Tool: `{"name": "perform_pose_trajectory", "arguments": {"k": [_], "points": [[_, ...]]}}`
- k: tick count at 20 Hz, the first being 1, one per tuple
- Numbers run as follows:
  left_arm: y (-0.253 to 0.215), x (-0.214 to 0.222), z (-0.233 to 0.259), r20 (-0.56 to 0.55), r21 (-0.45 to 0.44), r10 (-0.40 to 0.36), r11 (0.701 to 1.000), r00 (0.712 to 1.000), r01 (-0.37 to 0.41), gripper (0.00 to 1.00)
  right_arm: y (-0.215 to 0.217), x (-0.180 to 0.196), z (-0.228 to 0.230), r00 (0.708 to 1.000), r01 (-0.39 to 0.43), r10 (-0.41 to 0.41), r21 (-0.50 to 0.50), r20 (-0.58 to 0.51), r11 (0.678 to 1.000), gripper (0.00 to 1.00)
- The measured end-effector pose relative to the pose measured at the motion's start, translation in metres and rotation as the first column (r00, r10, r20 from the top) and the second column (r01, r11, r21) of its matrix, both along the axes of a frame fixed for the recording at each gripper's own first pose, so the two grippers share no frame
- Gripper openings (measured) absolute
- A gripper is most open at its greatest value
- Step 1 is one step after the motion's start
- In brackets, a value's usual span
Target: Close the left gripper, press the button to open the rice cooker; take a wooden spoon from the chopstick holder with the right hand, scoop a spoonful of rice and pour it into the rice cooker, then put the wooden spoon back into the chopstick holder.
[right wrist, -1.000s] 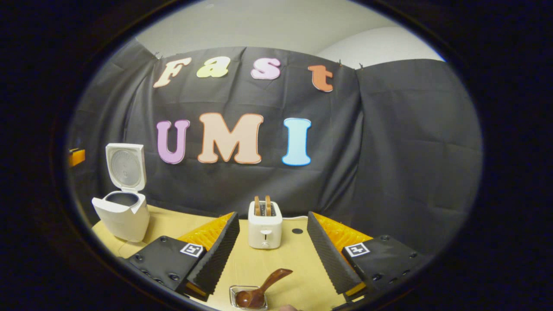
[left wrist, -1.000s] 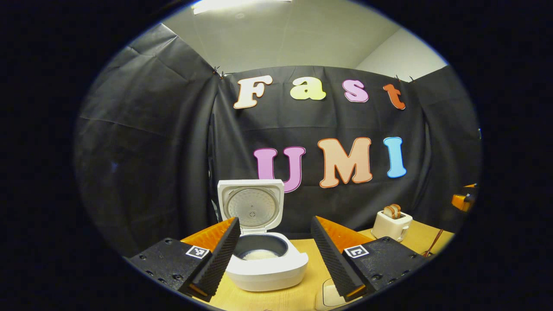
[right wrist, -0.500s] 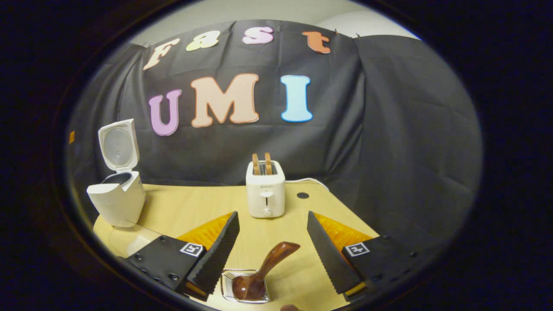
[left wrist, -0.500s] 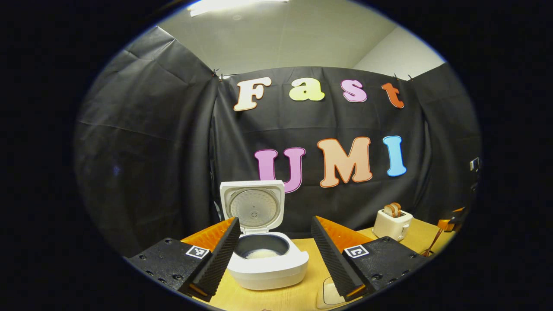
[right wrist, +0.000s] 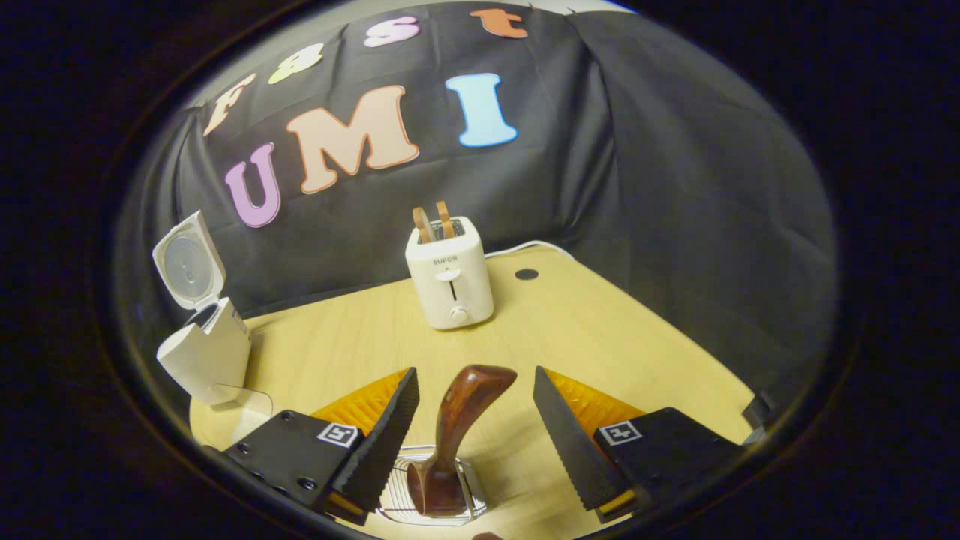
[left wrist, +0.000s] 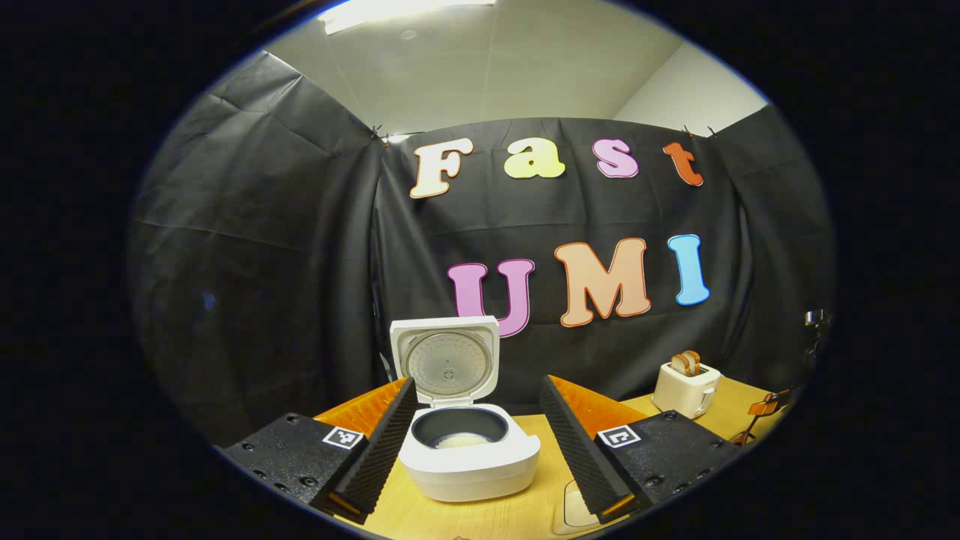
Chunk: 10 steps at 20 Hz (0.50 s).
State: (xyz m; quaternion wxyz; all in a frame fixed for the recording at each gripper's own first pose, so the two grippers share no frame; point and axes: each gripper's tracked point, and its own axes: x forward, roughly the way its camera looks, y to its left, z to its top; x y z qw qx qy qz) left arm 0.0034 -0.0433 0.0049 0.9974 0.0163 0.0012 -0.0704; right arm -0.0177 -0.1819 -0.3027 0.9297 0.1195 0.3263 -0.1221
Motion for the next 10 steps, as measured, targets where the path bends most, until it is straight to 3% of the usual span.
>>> {"name": "perform_pose_trajectory", "arguments": {"k": [3, 6, 7, 10], "points": [[0.0, -0.002, 0.001, -0.001, 0.007, 0.005, 1.0, 1.0, -0.005, 0.97, 0.005, -0.002, -0.022, 0.999, 0.016, -0.013, 0.071, -0.049, 0.997, 0.99], [0.0, -0.005, 0.004, 0.003, 0.009, 0.01, 1.0, 1.0, -0.01, 0.97, 0.011, -0.006, -0.034, 0.997, 0.015, -0.006, 0.124, -0.077, 0.992, 0.88], [0.001, -0.007, 0.003, 0.002, 0.011, 0.012, 1.0, 1.0, -0.012, 0.97, 0.017, -0.007, -0.035, 0.996, 0.008, 0.004, 0.142, -0.084, 0.99, 0.92], [0.003, -0.009, 0.003, -0.002, 0.012, 0.018, 1.0, 1.0, -0.018, 0.97, 0.023, -0.004, -0.038, 0.996, -0.006, 0.02, 0.156, -0.088, 0.988, 0.69]]}}
